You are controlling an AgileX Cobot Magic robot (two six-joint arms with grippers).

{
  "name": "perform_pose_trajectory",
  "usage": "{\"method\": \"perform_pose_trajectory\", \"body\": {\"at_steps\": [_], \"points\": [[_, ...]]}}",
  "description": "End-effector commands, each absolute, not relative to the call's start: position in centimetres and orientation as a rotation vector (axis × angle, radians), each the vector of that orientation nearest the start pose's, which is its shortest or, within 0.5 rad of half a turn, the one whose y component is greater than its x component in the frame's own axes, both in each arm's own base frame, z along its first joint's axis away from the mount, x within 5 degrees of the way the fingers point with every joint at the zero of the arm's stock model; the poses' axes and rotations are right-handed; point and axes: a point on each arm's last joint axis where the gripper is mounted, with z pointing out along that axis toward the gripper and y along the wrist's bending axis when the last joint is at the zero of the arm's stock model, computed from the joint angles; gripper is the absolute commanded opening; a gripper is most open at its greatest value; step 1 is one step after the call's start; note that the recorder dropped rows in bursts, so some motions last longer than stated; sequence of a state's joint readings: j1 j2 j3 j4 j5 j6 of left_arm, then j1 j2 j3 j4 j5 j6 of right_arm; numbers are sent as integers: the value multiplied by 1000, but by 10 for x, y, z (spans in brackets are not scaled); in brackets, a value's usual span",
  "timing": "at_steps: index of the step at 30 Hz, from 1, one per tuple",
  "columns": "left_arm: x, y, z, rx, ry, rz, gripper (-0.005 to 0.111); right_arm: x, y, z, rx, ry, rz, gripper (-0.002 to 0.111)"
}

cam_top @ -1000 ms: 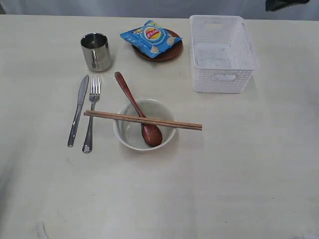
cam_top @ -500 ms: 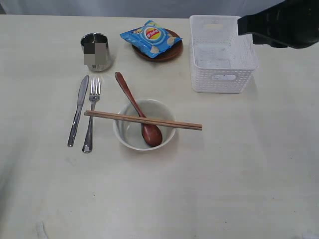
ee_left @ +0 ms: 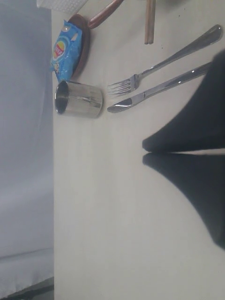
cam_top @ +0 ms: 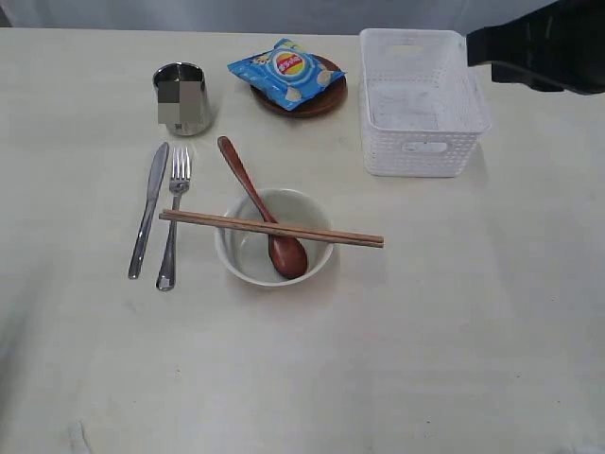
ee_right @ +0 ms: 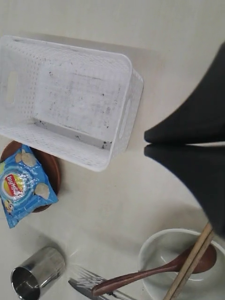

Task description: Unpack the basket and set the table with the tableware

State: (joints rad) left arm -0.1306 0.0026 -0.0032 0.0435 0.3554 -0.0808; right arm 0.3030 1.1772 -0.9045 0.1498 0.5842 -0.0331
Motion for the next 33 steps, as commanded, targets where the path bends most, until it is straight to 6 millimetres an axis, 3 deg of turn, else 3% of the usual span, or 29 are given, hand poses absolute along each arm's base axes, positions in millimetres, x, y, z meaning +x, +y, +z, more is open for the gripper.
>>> {"method": "perform_pose_trajectory", "body": {"at_steps": [1,4,7,13,15,16,22,27,33], "points": [[53,-5,182,73,1827,-100,0,207,74,335,-279,2208,317,0],[53,-5,182,73,1827,-100,0,182,65,340,-254,2073,326,0],[53,-5,182,73,1827,-100,0,147,45,321,-169,1798,308,0],[53,-5,182,73,1827,-100,0,97,10,236,7,1527,173,0],[53,-5,182,73,1827,-100,0,86,4,219,49,1495,130,0],[53,-5,182,73,1827,-100,0,83,3,221,54,1474,126,0],[53,-5,182,73,1827,-100,0,65,-1,222,86,1421,98,0],[53,-5,182,73,1827,-100,0,56,3,199,37,1643,92,0],[53,-5,182,73,1827,-100,0,54,4,185,8,1801,81,0]]}}
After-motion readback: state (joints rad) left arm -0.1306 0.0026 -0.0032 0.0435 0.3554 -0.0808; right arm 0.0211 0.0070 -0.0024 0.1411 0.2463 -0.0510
